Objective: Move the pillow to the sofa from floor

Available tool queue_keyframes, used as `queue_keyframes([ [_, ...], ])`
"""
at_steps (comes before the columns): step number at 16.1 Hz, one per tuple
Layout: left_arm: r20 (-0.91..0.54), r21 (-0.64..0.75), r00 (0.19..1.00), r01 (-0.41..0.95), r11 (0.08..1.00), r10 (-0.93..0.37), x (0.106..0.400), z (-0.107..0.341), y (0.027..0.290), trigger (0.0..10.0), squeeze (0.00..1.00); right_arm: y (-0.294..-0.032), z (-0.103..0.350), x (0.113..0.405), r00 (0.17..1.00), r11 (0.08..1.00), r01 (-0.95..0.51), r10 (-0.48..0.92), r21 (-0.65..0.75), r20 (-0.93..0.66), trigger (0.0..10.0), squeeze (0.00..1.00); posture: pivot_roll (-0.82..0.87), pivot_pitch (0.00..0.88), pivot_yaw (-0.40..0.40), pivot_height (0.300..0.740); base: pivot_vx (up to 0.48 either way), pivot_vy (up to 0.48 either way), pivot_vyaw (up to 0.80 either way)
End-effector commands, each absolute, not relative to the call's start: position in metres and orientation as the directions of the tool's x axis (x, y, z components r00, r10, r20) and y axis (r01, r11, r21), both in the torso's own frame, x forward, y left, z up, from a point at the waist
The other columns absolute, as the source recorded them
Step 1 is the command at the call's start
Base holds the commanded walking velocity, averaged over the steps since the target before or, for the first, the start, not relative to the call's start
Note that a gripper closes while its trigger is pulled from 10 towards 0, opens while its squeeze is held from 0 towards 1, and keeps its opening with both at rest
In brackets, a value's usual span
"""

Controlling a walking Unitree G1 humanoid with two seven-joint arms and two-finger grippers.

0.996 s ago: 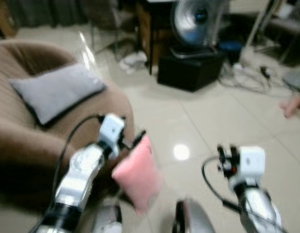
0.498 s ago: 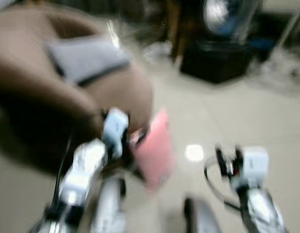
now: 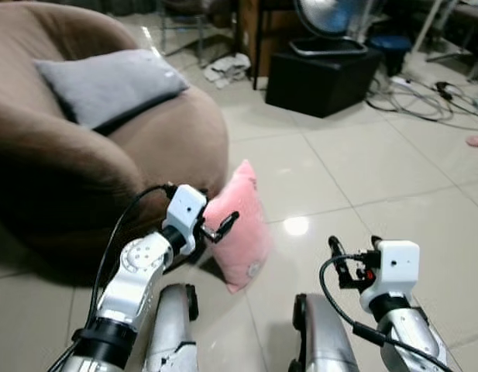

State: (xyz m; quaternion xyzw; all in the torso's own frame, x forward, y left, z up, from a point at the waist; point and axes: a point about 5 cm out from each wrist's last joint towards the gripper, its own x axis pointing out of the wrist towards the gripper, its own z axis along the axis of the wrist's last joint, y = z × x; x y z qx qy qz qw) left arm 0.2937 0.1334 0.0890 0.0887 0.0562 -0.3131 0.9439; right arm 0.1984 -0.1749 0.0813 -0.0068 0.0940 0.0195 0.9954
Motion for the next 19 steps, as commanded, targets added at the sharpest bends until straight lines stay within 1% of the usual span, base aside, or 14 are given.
queue_keyframes([
  [1, -0.153, 0.15, 0.794, 0.607, 0.78, -0.589, 0.2967, 0.0922, 0.1295, 10.0, 0.0, -0.1758, 0.0762, 0.1993, 0.974, 0.999, -0.019, 0.011, -0.034, -0.226, 10.0, 0.93, -0.06, 0.019, -0.005, 0.569, 0.36, 0.0, 0.0],
  [2, -0.152, 0.153, 0.798, 0.602, 0.784, -0.584, 0.2966, 0.0922, 0.1298, 10.0, 0.0, -0.1756, 0.0753, 0.1991, 0.972, 0.999, -0.024, 0.013, -0.042, -0.234, 10.0, 0.0, -0.06, 0.018, -0.004, 0.569, 0.375, 0.0, 0.0],
  [10, -0.146, 0.156, 0.81, 0.586, 0.795, -0.568, 0.2976, 0.0928, 0.1314, 10.0, 0.0, -0.1776, 0.0743, 0.1997, 0.969, 0.997, -0.03, 0.01, -0.076, -0.246, 10.0, 0.0, -0.06, 0.027, -0.008, 0.569, 0.374, 0.0, 0.0],
  [17, -0.145, 0.157, 0.806, 0.591, 0.791, -0.573, 0.2974, 0.0935, 0.1303, 10.0, 0.0, -0.1779, 0.0745, 0.1988, 0.969, 0.998, -0.025, 0.009, -0.061, -0.248, 10.0, 0.0, -0.06, 0.036, -0.005, 0.569, 0.369, 0.0, 0.0],
  [18, -0.146, 0.157, 0.806, 0.591, 0.791, -0.573, 0.2975, 0.0935, 0.1305, 10.0, 0.0, -0.1778, 0.0745, 0.1989, 0.968, 0.998, -0.023, 0.008, -0.058, -0.249, 10.0, 0.0, -0.06, 0.036, -0.004, 0.569, 0.356, 0.0, -0.52],
  [19, -0.16, 0.164, 0.813, 0.581, 0.797, -0.559, 0.2984, 0.0917, 0.132, 10.0, 0.0, -0.1772, 0.0751, 0.1999, 0.969, 0.997, -0.036, 0.018, -0.069, -0.246, 10.0, 0.0, -0.06, 0.036, -0.004, 0.569, 0.0, 0.0, 0.0],
])
